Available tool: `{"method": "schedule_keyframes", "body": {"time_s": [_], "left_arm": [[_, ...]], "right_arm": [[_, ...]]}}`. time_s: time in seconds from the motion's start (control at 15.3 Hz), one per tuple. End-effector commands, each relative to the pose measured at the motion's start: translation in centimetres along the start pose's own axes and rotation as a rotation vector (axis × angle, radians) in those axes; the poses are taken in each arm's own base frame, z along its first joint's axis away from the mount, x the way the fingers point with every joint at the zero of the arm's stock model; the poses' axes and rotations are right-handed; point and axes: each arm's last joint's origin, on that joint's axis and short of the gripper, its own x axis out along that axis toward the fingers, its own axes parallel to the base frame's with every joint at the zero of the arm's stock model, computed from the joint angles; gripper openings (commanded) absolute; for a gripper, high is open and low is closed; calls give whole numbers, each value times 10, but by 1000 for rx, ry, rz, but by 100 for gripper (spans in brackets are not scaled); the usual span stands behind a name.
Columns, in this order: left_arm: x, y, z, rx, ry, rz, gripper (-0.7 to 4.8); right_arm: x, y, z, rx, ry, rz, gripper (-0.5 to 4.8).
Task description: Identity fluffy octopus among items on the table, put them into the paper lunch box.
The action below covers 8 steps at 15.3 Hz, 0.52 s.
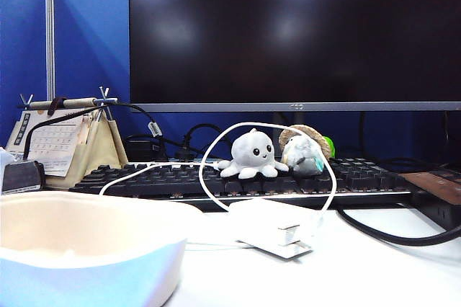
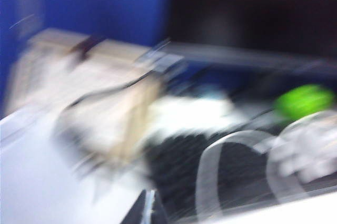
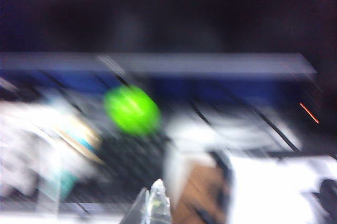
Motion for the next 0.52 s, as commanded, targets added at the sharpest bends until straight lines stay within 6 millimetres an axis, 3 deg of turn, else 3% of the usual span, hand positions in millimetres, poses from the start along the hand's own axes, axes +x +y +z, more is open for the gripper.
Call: {"method": "schedule_keyframes", "body": {"time_s": [0.07, 0.2, 0.33, 0.52], "left_arm": [[-9, -9, 41, -124, -121, -102, -4], [-17, -14, 62, -187, -137, -111, -4], [-27, -21, 85, -259, -54, -162, -4], [-22, -27, 106, -341, 124, -313, -5]], "right_arm": [[-5, 5, 28, 99, -96, 84, -5], [-11, 8, 49, 117, -93, 108, -5], [-26, 14, 83, 148, -31, 131, -5], [-36, 21, 116, 179, 91, 232, -5]]}}
